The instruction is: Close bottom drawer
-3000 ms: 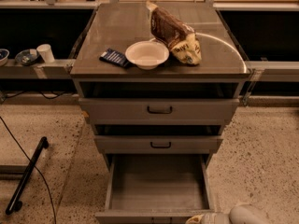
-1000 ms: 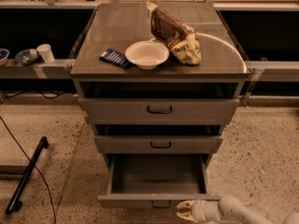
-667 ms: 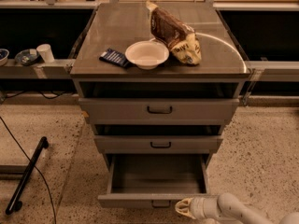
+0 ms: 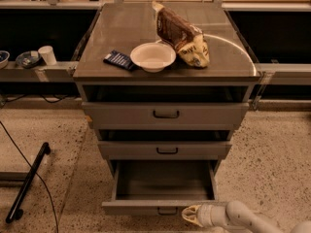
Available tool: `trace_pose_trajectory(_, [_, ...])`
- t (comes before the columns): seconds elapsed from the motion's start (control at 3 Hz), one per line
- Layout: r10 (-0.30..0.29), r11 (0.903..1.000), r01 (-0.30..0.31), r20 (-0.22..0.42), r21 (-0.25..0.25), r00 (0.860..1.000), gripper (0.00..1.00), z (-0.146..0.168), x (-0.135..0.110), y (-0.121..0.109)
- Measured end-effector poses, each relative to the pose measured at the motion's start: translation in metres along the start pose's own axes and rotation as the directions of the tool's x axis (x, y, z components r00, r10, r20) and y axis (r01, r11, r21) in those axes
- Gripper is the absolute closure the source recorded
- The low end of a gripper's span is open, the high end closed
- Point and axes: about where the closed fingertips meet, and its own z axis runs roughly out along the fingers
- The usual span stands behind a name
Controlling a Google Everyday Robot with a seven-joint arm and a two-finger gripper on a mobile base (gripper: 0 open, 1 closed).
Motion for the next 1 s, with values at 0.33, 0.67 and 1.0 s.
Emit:
trace_pose_trajectory(0.33, [0.0, 1.0, 0.0, 0.0, 0.0, 1.0, 0.56, 0.0, 0.0, 0.0])
trace_pose_trajectory(0.67, [0.0, 1.0, 0.0, 0.0, 0.0, 1.0, 0.33, 0.0, 0.0, 0.0])
trace_pose_trajectory(1.0, [0.0, 1.0, 0.0, 0.0, 0.0, 1.0, 0.1, 0.0001, 0.0, 0.0001])
